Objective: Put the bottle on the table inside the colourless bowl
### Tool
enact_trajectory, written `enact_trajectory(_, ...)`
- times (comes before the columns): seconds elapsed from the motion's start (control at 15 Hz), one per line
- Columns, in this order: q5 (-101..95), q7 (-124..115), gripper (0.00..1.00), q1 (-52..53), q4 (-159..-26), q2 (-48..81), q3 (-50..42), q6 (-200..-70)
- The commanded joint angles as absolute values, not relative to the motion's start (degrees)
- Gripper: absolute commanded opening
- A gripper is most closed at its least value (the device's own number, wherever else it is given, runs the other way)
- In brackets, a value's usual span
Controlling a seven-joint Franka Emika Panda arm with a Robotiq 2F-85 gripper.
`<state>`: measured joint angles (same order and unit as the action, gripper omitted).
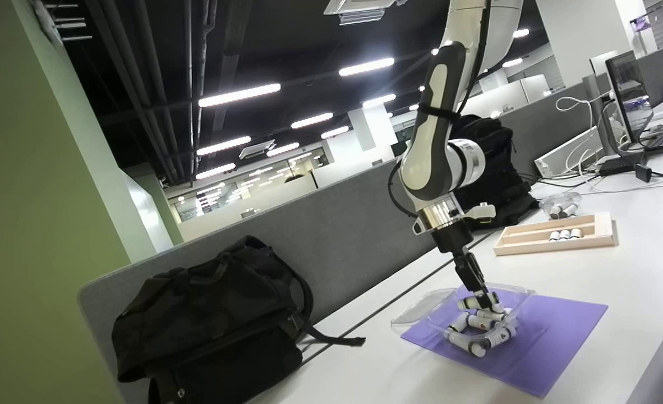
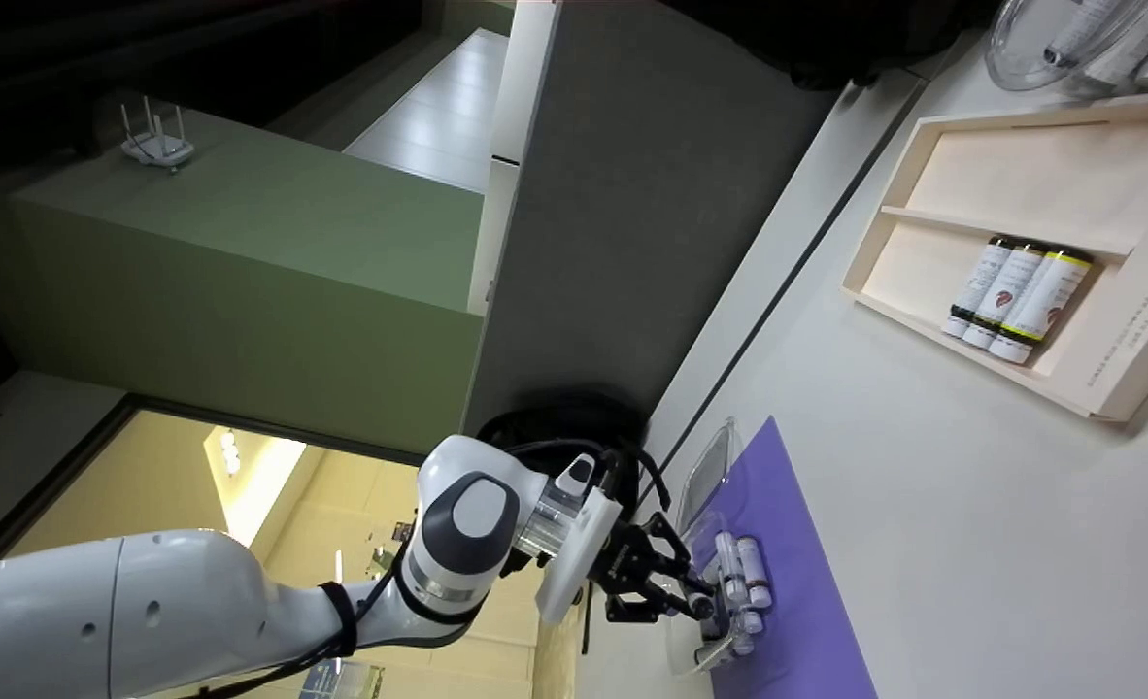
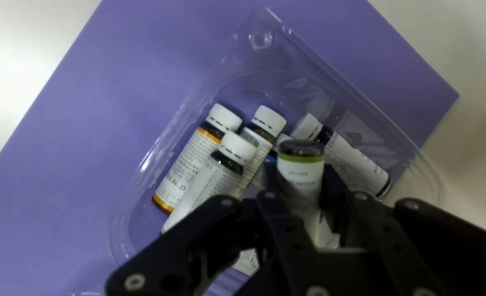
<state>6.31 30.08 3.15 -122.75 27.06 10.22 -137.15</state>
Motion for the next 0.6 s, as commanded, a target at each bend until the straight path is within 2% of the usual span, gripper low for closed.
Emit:
enact_trajectory(0.0,6.0,30.5,0.59,1.5,-120.6,26.2,11.9,-135.1)
enact_trajectory(0.33,10.4,33.9,0.94,-1.8,-119.6,17.1,13.8,-129.2)
enact_trajectory(0.4,8.7,32.2,0.75,0.3,-119.2,22.0,12.7,-132.8)
enact_trajectory(0.53,9.9,33.4,0.89,-0.2,-119.0,18.1,12.4,-129.9)
